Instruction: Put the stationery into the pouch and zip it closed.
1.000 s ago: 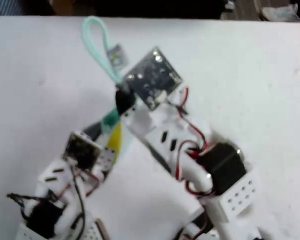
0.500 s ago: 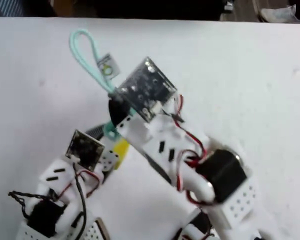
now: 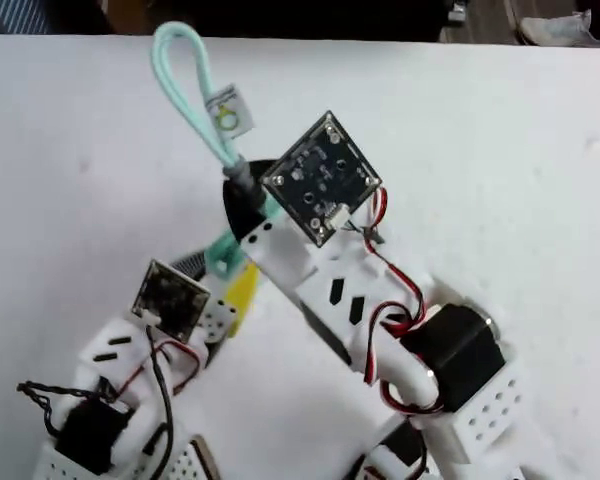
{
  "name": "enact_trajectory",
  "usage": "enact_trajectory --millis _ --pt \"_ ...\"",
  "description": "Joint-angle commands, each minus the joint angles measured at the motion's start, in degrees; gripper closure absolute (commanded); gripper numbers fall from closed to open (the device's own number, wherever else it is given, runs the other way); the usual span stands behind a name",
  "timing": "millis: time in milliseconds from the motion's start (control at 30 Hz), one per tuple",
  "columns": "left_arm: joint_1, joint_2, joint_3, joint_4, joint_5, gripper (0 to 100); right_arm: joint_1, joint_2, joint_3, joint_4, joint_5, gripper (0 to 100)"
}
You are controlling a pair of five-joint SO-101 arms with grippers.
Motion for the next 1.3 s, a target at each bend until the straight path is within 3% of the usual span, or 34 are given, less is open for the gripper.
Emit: enact_trajectory --millis 0,300,600,1267 --pt "0.92 0.22 -1.41 0.09 0.18 98 0.92 1.10 -0.09 -4.44 -0.44 98.2" --pt "2.95 0.22 -1.23 0.18 -1.85 98 1.19 5.14 -0.35 -6.99 -0.44 98.2" --pt "2.68 0.22 -1.23 0.18 -1.76 98 10.68 5.23 -0.09 -9.19 -0.53 98.2" --pt "2.59 0.22 -1.23 0.18 -1.85 98 19.38 12.79 -0.35 -15.08 -0.53 98.2"
